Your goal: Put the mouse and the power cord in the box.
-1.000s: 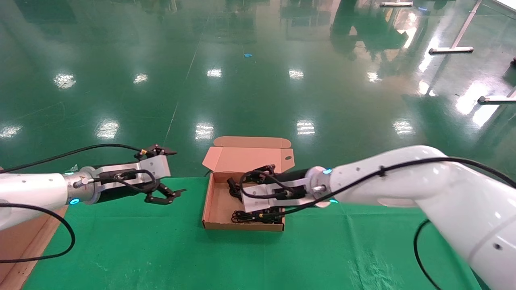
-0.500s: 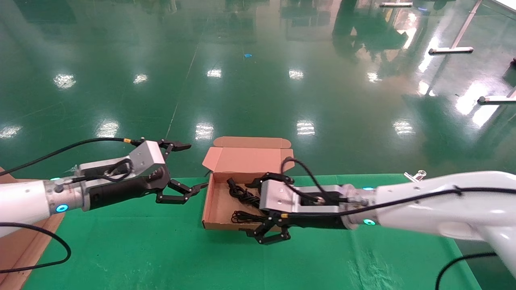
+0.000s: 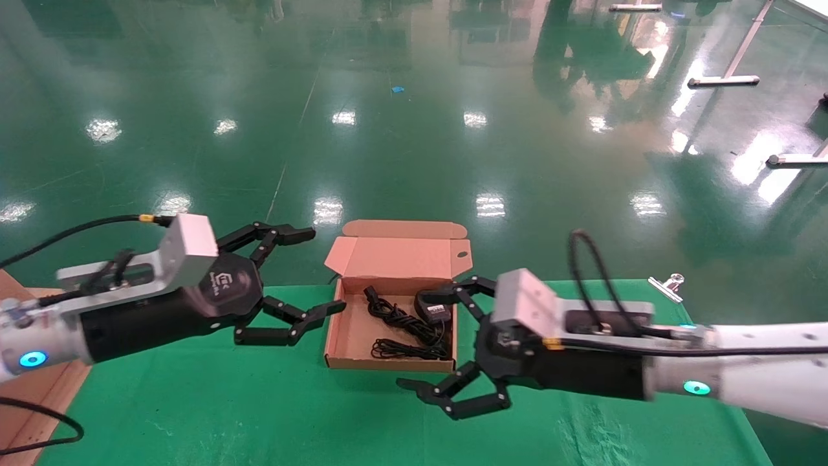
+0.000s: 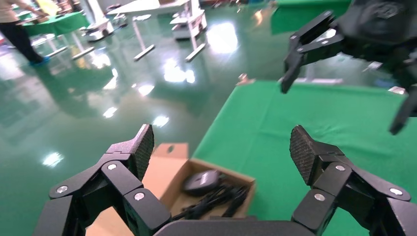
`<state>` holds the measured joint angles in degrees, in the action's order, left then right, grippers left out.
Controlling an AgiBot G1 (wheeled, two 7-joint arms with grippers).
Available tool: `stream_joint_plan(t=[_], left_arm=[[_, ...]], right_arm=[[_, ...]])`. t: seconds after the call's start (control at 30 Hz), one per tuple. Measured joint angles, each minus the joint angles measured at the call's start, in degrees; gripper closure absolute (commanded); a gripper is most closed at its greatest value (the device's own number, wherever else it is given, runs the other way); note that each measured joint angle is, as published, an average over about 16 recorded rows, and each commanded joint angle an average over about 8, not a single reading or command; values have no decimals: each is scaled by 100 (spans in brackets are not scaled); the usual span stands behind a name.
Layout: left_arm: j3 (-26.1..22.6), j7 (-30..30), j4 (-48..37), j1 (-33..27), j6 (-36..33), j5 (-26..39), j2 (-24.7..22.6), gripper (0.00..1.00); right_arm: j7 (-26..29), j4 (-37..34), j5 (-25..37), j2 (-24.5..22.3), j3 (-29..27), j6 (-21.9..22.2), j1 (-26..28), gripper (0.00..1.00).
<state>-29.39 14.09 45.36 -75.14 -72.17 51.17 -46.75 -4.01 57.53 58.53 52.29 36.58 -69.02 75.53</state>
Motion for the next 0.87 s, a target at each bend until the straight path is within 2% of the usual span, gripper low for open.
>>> stream_joint_plan(t=[0.63,0.87], left_arm=[[1051,-1954,2221,1068,-1063,-732,922,0],[1235,-2296,2609,1254,-1249,-859,1083,0]], right_arm=[[1160,1261,-1310,-1357,-1616,-1310,-1097,0],[1362,1481,-1539,-1594,-1899,-1538,-1288,0]])
